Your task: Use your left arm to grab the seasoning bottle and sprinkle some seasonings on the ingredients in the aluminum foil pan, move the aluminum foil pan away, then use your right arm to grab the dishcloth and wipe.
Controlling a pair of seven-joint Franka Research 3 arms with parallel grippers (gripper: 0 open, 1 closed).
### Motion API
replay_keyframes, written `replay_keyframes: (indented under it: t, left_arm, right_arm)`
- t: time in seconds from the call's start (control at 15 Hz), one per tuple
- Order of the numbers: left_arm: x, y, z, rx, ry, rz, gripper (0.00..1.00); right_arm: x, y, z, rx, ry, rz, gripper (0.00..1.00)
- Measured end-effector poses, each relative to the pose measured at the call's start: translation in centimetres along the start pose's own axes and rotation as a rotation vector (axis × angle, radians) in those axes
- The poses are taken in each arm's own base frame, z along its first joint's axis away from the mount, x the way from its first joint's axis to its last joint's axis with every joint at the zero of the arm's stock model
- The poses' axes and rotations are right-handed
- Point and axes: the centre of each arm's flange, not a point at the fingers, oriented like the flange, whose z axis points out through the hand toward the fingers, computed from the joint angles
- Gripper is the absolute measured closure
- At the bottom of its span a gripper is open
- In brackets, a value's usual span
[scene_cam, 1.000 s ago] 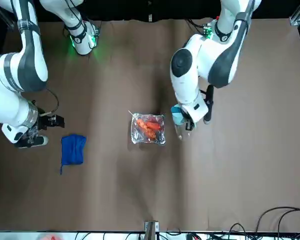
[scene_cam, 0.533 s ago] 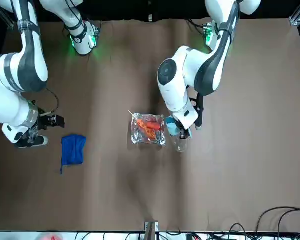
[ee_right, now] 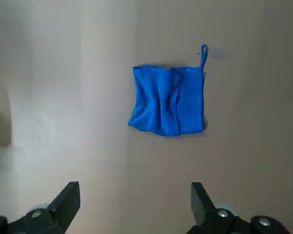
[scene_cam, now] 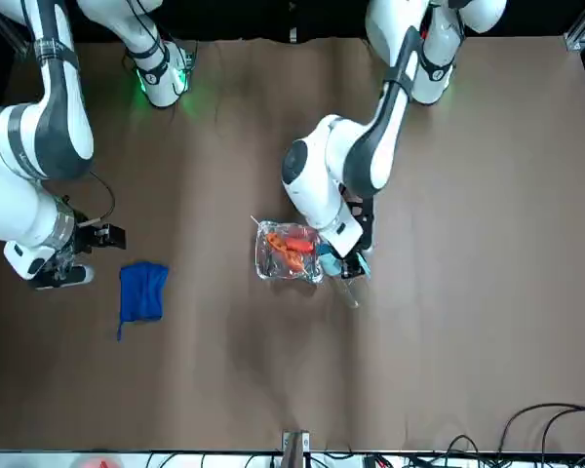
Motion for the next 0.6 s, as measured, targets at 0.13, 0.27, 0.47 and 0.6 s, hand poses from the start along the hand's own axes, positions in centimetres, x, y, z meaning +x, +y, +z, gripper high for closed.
replay_keyframes:
  t: [0.13,0.27,0.47,0.6]
  left_arm:
    - [-0.9,-0.5,-0.1,-0.016,0.025,0.007,0.78]
    - [-1.2,-0.6,0.0,-0.023,0.043,0.009,0.78]
    - [-2.1,-1.0,0.3,-0.044,0.086,0.017,0.78]
    - [-3.0,-1.5,0.1,-0.061,0.107,0.034,0.78]
  right_arm:
    - [0.0,0.0,0.0,0.0,0.0,0.0,0.0]
    - [0.0,0.0,0.0,0.0,0.0,0.0,0.0]
    - [0.0,0.0,0.0,0.0,0.0,0.0,0.0]
    - [0.0,0.0,0.0,0.0,0.0,0.0,0.0]
